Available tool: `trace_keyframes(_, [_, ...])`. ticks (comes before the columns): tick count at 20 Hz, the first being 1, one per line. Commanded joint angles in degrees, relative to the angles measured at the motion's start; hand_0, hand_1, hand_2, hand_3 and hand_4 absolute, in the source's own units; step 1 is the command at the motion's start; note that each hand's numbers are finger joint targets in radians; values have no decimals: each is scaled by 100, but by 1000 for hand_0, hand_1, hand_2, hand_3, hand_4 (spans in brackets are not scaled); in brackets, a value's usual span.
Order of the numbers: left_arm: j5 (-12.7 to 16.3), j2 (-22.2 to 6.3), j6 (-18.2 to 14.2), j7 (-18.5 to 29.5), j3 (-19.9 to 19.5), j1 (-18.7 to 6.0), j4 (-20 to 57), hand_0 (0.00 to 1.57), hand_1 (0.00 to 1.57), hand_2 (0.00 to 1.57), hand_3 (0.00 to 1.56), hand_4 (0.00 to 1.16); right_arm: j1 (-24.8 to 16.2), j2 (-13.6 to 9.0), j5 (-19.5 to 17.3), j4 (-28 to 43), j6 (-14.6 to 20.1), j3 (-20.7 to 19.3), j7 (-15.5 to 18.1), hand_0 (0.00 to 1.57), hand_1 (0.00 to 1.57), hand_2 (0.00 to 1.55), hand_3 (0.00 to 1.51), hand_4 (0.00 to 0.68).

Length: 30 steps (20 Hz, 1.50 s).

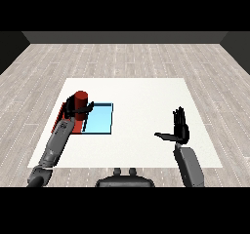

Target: Pick the red can and put it in the red box

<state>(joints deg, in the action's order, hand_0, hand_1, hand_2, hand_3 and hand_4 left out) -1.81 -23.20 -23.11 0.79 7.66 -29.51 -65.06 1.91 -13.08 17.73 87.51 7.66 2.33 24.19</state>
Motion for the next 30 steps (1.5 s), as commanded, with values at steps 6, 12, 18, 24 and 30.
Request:
trace_keyframes(6, [6,-297,208,677,-841,-406,2811,1571,1571,1566,1485,1091,221,63,-140,-732,-147,-181,503,0,0,0,0,0])
trace_keyframes(12, [-399,-348,-184,575,-904,-1000,4538,1395,1395,1435,1432,1046,609,-74,-198,-576,-146,-214,315,0,0,0,0,0])
trace_keyframes(18, [-555,-220,-389,650,-957,-1011,5617,635,635,668,139,684,65,96,-393,11,1,-7,512,0,0,0,0,0])
trace_keyframes(24, [-490,-311,372,542,-1068,-1349,6000,714,714,696,0,505,126,9,-153,38,-272,-174,510,0,0,0,0,0])
trace_keyframes(30, [-1166,-457,615,52,-446,-1507,6378,0,0,0,0,0,-89,47,-272,-63,-418,-99,876,0,0,0,0,0])
